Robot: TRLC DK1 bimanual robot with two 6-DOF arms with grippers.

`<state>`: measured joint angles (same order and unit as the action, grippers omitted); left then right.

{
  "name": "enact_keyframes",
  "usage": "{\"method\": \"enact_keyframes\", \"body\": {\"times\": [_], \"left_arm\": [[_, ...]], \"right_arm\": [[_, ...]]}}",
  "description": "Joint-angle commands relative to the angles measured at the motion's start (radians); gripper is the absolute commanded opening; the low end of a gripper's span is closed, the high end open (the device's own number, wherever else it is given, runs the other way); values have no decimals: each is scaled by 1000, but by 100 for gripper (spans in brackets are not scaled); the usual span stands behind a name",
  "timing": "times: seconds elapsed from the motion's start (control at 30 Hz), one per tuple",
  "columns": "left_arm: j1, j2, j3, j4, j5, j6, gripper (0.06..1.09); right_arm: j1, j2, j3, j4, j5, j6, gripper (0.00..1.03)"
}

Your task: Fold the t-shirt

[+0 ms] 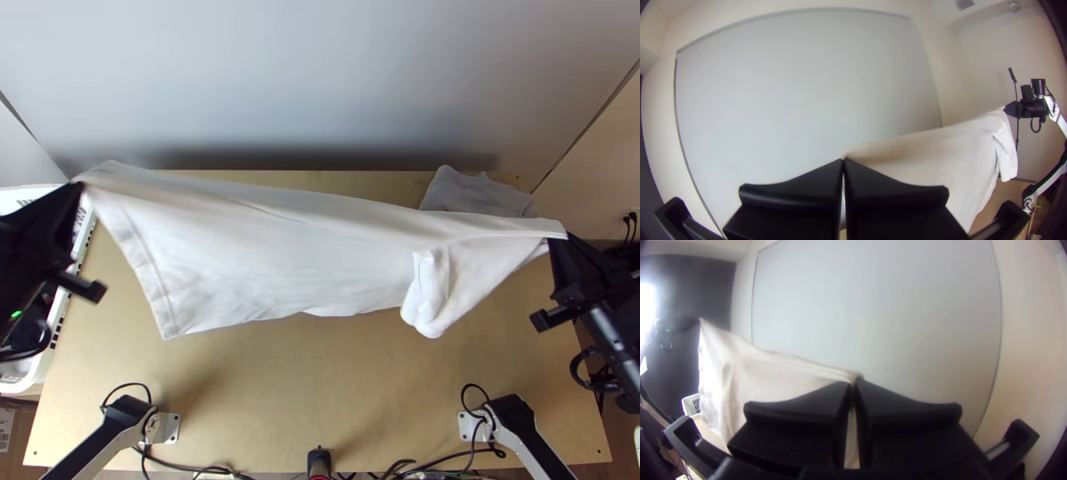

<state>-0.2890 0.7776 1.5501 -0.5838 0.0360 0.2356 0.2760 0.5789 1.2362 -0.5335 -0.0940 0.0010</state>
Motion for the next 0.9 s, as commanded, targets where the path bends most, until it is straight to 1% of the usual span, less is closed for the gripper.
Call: {"method": "enact_keyframes", "body": {"times": [0.0, 0.2, 0.3, 0.33, 0.4, 0.47, 0.5, 0.63, 0.87], "left_arm": [[10, -58, 61, -47, 2, -42, 9], [10, -121, 50, -47, 33, -90, 9], [13, -161, -4, -28, 54, -105, 9], [14, -172, -21, -22, 64, -117, 9], [17, -189, -45, -14, 110, -150, 9], [21, -207, -76, -16, 173, -162, 9], [22, -216, -96, -16, 186, -163, 9], [22, -235, -151, -16, 220, -167, 9], [22, -256, -170, -25, 286, -179, 9]], "right_arm": [[0, -57, 23, -13, 0, 28, 3], [3, -117, 26, 18, -4, 31, 3], [3, -142, 19, 20, -10, 39, 3], [3, -148, 14, 18, -18, 40, 3], [5, -157, 16, -3, -50, 53, 3], [3, -163, 14, -31, -78, 53, 3], [3, -168, 8, -33, -87, 53, 3], [3, -171, -14, -34, -113, 85, 3], [3, -203, -69, -34, -181, 140, 3]]}}
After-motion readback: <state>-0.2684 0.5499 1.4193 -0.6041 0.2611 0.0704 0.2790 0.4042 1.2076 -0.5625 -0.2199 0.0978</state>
